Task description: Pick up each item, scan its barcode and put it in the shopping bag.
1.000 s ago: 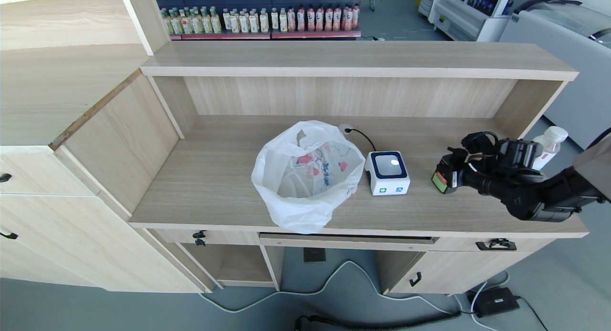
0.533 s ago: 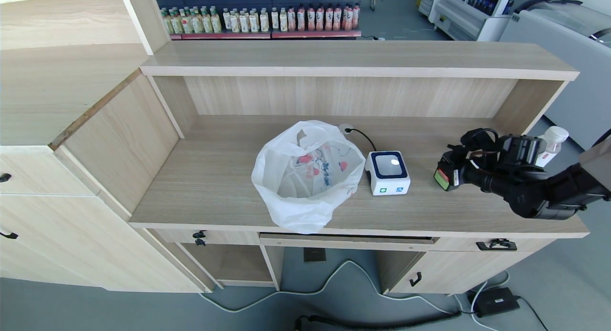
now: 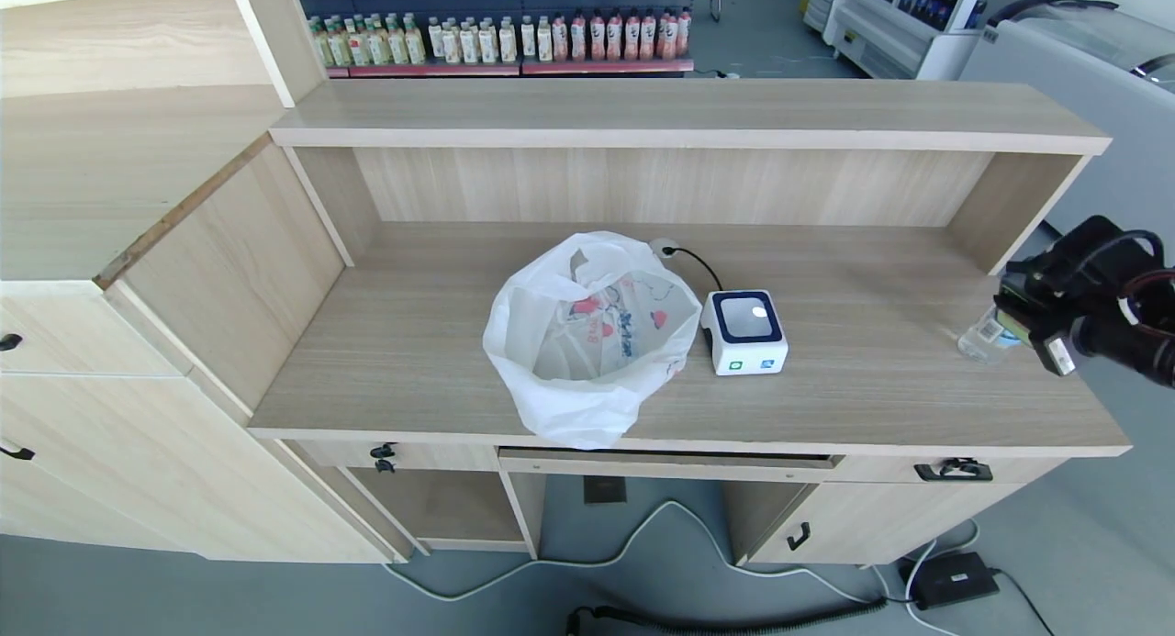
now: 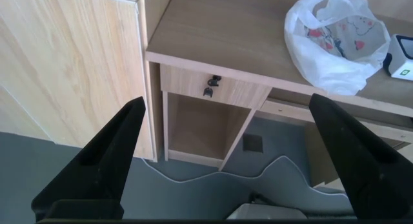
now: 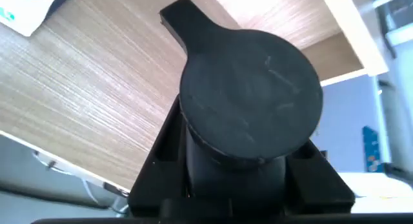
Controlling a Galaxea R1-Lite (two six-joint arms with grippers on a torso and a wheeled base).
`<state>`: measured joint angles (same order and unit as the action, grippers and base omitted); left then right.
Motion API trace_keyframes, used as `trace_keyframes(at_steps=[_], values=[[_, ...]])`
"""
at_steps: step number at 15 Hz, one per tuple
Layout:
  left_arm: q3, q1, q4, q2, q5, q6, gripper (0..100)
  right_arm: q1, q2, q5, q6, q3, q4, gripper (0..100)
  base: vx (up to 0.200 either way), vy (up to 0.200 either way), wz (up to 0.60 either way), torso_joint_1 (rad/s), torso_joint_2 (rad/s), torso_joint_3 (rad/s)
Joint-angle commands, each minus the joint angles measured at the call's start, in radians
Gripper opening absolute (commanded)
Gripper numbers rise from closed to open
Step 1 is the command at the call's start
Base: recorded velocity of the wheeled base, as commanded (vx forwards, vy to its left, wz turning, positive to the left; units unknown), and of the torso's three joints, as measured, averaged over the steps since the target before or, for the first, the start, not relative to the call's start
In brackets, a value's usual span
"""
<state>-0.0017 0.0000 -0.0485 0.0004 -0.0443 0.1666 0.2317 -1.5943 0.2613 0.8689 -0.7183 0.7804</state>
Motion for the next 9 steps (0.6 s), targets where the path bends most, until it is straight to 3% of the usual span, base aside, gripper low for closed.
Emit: trace_keyframes(at_steps=[1,2,4,6,7,9], values=[[0.0,0.0,-0.001,0.0,0.0,0.001,100,-0.008,0.304,0.104,0.269,0.151,0.0,0,0.0,0.0,0.0,0.0,0.0,0.0],[0.0,0.0,-0.001,0.0,0.0,0.001,100,-0.031,0.32,0.136,0.38,0.151,0.013,0,0.0,0.0,0.0,0.0,0.0,0.0],[0.0,0.0,-0.001,0.0,0.0,0.001,100,-0.129,0.361,0.194,0.757,0.151,0.161,0,0.0,0.0,0.0,0.0,0.0,0.0],[0.0,0.0,-0.001,0.0,0.0,0.001,100,-0.325,0.373,0.21,0.996,0.149,0.26,0,0.0,0.0,0.0,0.0,0.0,0.0],[0.0,0.0,-0.001,0.0,0.0,0.001,100,-0.522,0.367,0.199,1.219,0.149,0.359,0,0.0,0.0,0.0,0.0,0.0,0.0],[0.0,0.0,-0.001,0.0,0.0,0.001,100,-0.744,0.313,0.213,1.446,0.181,0.405,0,0.0,0.0,0.0,0.0,0.0,0.0]])
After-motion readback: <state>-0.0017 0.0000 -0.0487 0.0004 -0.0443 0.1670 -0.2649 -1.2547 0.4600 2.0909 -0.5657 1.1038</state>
